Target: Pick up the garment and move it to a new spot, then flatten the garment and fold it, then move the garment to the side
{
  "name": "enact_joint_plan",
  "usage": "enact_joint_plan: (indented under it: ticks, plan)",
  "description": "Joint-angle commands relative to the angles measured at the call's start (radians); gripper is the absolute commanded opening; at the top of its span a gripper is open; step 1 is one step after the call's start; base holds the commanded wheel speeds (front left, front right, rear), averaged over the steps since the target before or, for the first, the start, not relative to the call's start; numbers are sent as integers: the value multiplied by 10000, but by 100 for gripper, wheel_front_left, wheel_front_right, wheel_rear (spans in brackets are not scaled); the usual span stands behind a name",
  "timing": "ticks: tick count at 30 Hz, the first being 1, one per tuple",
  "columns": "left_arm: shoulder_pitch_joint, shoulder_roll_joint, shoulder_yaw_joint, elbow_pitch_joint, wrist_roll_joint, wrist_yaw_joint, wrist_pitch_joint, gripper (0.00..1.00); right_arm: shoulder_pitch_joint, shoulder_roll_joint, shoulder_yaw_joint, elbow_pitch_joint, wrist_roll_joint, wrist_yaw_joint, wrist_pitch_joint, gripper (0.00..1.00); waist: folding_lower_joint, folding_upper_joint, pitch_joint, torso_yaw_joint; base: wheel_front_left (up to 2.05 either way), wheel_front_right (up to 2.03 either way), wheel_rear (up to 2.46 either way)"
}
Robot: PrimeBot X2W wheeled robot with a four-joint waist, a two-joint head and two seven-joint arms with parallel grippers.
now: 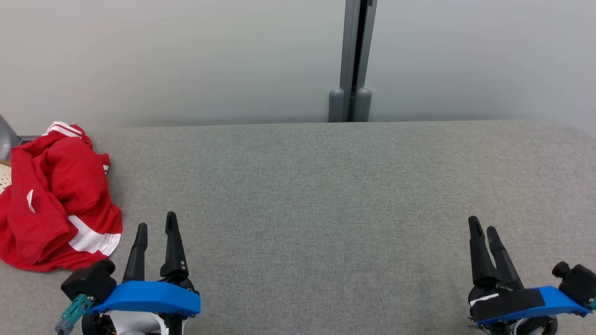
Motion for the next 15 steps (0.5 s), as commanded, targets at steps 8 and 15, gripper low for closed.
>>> enact_joint_plan:
  ticks: [8,15]
  plan:
    - [-186,65,-178,101,1112,134,-288,100,17,-75,145,7,-1143,22,-287,100,0,0,-31,30,0,0,0]
    - [-182,76,-253,220,1717,206,-441,100,48,-78,187,32,-1765,22,-441,100,0,0,-64,58,0,0,0]
